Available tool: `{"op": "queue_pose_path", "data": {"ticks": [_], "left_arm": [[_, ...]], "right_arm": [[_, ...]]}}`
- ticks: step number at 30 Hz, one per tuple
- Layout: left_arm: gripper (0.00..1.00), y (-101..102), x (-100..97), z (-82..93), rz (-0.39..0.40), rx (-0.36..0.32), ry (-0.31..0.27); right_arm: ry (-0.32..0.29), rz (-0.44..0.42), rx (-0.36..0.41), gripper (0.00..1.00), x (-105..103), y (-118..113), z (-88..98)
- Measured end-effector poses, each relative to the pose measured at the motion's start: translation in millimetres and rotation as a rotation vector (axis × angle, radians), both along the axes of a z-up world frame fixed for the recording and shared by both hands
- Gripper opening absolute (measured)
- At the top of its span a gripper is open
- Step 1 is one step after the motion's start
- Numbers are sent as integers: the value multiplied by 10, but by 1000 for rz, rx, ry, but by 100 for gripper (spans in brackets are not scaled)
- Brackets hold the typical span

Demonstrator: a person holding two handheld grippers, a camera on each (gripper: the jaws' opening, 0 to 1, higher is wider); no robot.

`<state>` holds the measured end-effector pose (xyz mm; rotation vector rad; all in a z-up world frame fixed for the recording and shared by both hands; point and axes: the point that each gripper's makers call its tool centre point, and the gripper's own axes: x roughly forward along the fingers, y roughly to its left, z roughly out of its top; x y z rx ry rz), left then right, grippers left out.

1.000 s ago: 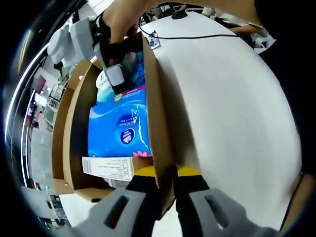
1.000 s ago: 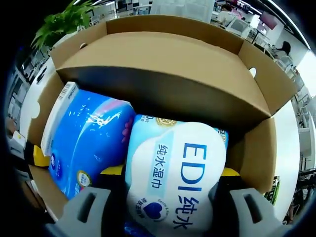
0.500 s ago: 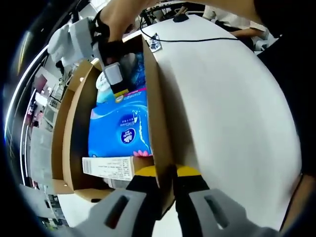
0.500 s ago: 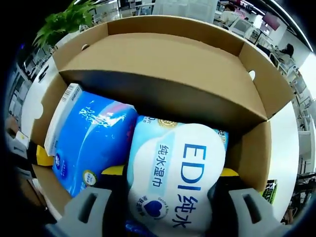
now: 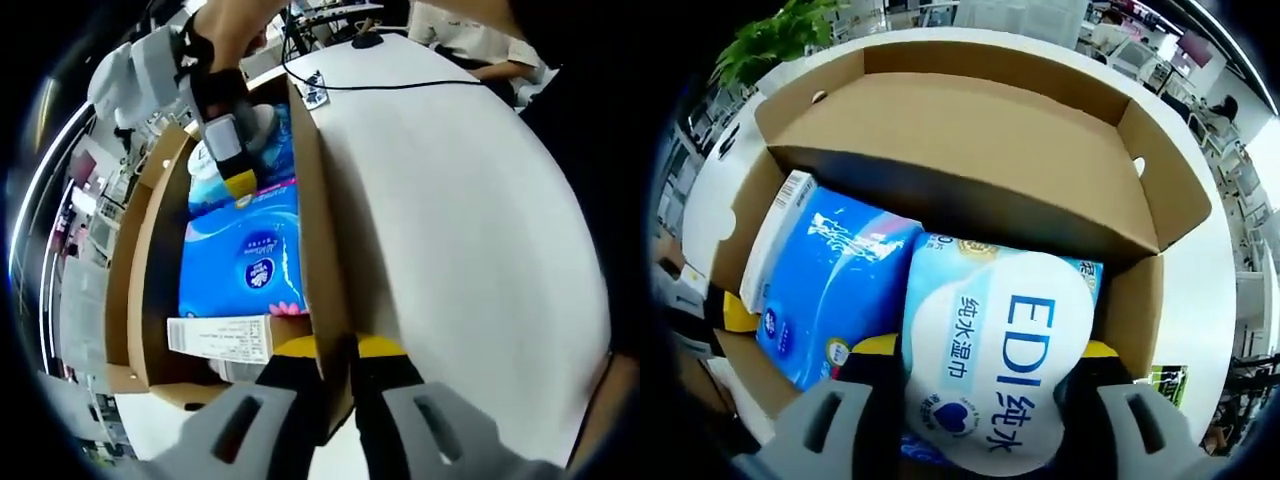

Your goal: Operate the shoe box by opening the lid, removing the specified soft item, and placing it in the target area until the item is outside and the box remains undamaged.

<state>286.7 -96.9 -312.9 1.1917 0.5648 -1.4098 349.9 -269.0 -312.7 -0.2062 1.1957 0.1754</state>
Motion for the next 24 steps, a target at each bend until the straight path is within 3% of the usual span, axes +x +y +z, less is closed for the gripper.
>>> {"op": "queue_pose_path", "data": {"ticks": [5, 12, 24], "left_arm": [[8, -3, -1, 2, 6, -5, 3], [8, -6, -1, -2, 11, -2, 2], [8, -9, 1, -2, 11, 1, 0]], "right_arm": [[-3, 7, 28, 60, -11, 24, 114], [-7, 35, 5, 60, -14, 51, 148], [-77, 94, 52, 60, 28, 91, 524]]}}
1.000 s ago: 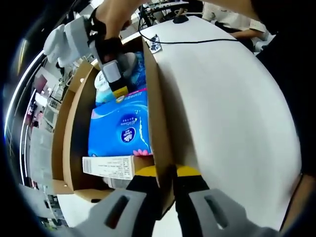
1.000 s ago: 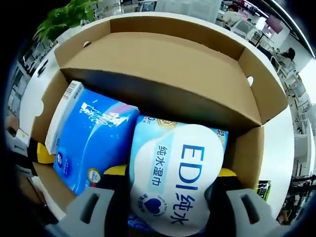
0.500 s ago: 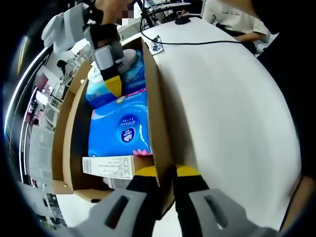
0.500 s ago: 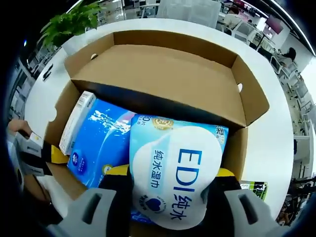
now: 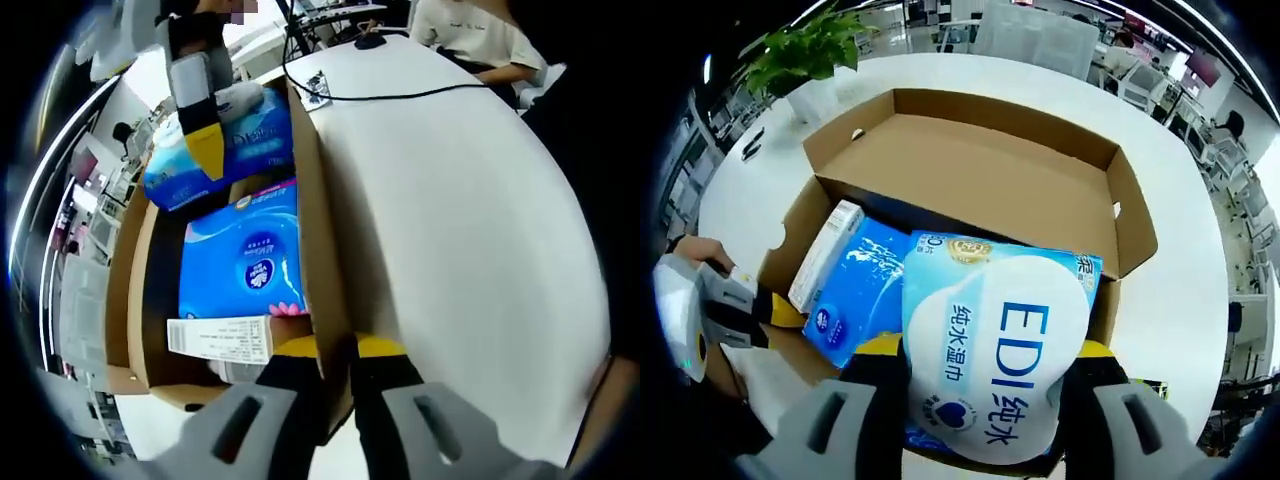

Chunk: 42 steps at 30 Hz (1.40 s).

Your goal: Operate the shoe box by opening the lid, removing the specified soft item, and placing it in the target area until the item is outside and the box remains undamaged.

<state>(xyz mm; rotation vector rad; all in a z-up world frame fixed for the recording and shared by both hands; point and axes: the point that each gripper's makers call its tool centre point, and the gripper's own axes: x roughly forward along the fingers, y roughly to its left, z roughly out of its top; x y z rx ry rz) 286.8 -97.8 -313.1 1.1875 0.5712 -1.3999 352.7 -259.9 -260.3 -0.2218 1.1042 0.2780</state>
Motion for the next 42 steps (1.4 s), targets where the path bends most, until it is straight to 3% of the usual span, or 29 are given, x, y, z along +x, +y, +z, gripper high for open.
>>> {"op": "queue_pose_path", "data": {"ticks": [7, 12, 20, 27, 32, 34, 42], "left_arm": [[8, 6, 7, 0, 1, 1, 0], [8, 9, 10, 0, 2, 1, 0], [8, 12, 13, 2, 3, 0, 0], [8, 12, 13, 4, 6, 1, 0], [8, 13, 15, 5, 7, 2, 0], [8, 13, 14, 5, 8, 3, 0], [8, 15, 11, 6, 6, 2, 0]], "right_arm": [[-34, 26, 19, 60, 6, -34, 271], [-46, 65, -8, 60, -46, -48, 405], [-58, 46, -84, 60, -103, -381, 607], [-88, -9, -94, 60, -213, -633, 777], [-57, 28, -143, 60, -364, -763, 812], [-36, 3, -138, 60, -428, -829, 809], [-38, -10, -180, 59, -591, -1166, 965]]}}
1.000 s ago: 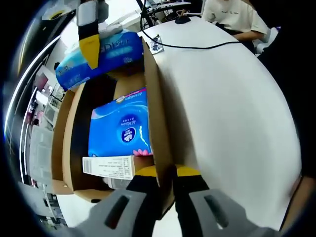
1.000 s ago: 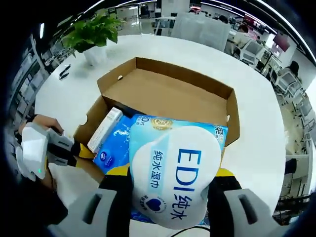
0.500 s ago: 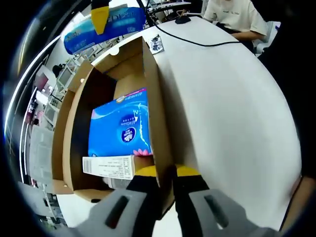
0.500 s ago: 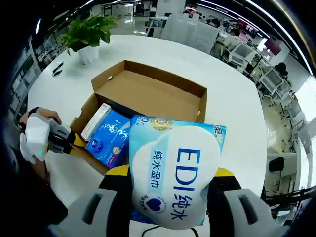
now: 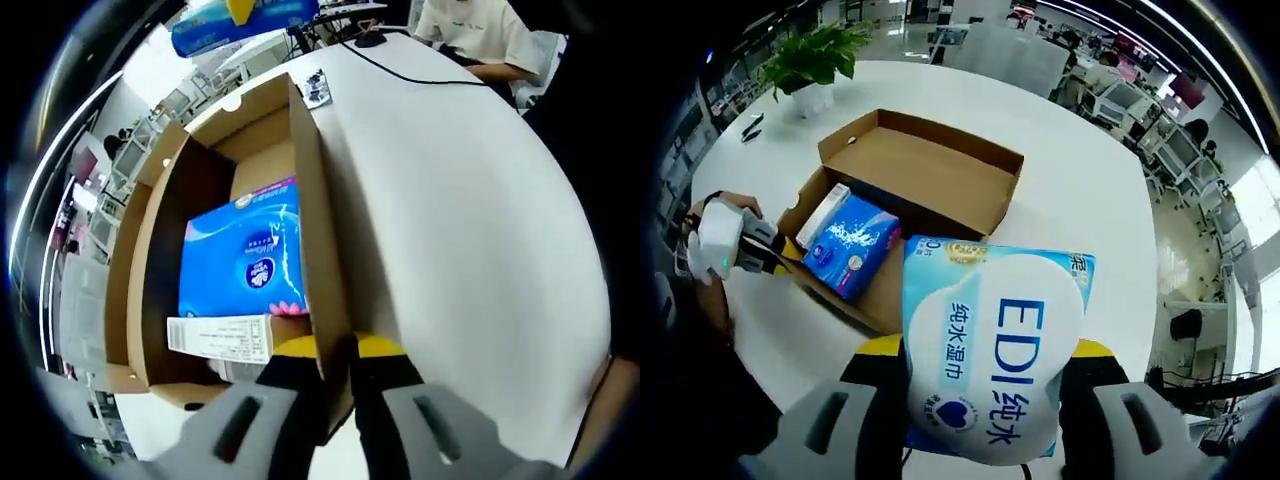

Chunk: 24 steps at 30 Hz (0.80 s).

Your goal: Operate the shoe box by opening the lid, removing the specified soft item, and placing it in the target area until the item is outside and the box remains undamaged.

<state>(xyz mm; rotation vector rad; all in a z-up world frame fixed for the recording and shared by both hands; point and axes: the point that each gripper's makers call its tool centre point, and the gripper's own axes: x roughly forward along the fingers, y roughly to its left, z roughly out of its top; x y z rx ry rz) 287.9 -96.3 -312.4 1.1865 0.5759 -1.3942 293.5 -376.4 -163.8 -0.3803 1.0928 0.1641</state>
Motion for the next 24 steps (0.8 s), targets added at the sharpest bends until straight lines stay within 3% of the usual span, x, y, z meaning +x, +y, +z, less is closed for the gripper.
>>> {"op": "queue_pose_path", "data": {"ticks": [9, 18, 24], "left_arm": [[8, -3, -4, -8, 7, 8, -3], [9, 7, -4, -21, 15, 26, -10], [9, 6, -6, -22, 19, 33, -10]], "right_arm": [[6, 35, -25, 59, -131, -209, 142], [44, 68, -39, 59, -235, -381, 105], [77, 133, -65, 58, -306, -461, 62]]}}
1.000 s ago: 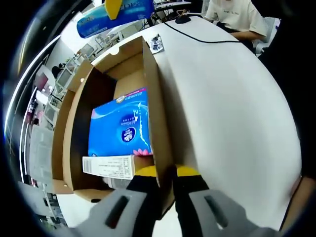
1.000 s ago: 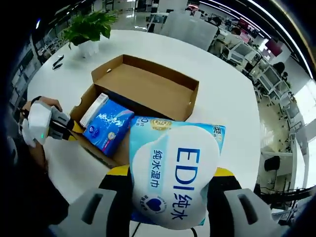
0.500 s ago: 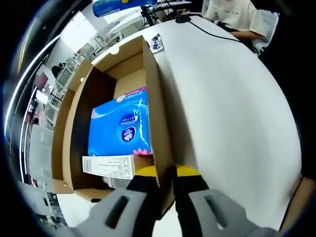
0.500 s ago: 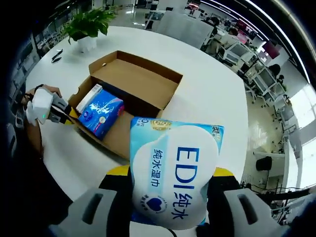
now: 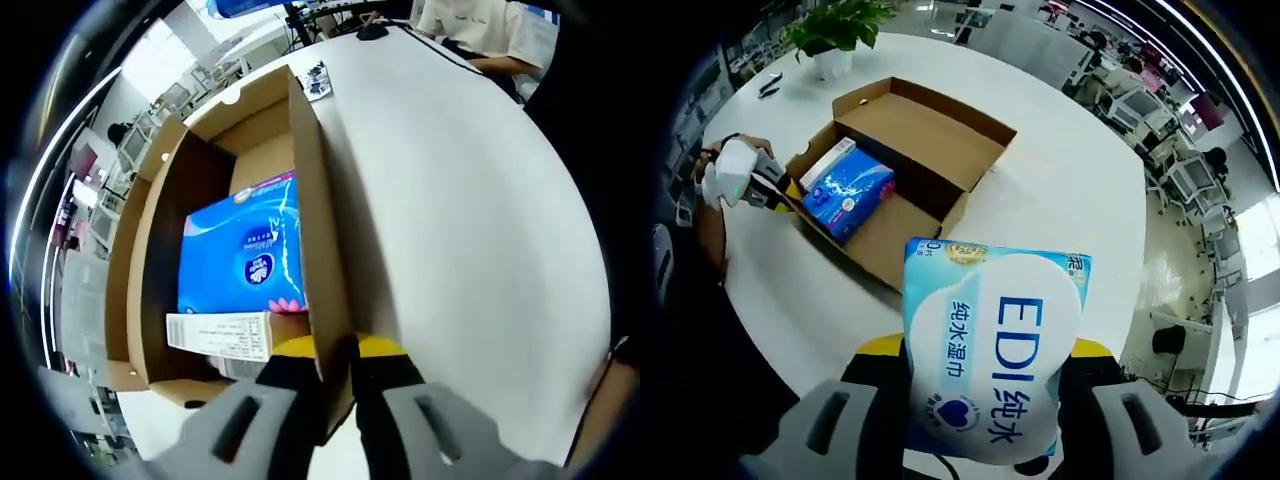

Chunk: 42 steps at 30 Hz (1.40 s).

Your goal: Operate the shoe box by opening the lid, removing the specified soft item, and placing it in the target area until the item is outside and the box remains undamaged.

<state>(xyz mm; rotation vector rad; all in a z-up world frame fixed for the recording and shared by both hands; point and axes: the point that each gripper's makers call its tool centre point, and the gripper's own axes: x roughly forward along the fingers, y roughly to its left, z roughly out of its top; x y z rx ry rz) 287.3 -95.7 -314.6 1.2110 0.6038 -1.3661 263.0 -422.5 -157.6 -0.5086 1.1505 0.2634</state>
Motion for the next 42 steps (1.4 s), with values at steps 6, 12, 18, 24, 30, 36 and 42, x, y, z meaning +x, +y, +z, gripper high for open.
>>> {"op": "queue_pose_path", "data": {"ticks": [6, 12, 18, 24, 30, 36, 42], "left_arm": [[9, -3, 10, 0, 1, -1, 3], [9, -7, 26, -8, 9, 1, 4], [9, -1, 32, -17, 12, 16, 0], [10, 6, 38, -36, 16, 45, -13], [10, 12, 43, -37, 18, 52, -17], [10, 14, 43, -39, 23, 56, -19], [10, 30, 42, -45, 30, 67, -22]], "right_arm": [[29, 39, -1, 58, -14, -31, -90], [55, 79, 14, 58, -38, -82, -194], [81, 125, -7, 58, -48, -186, -281], [97, 170, 0, 58, -31, -249, -323], [117, 225, -14, 58, -6, -321, -411], [126, 261, -1, 57, 20, -358, -489], [151, 322, -18, 57, 40, -409, -583]]}}
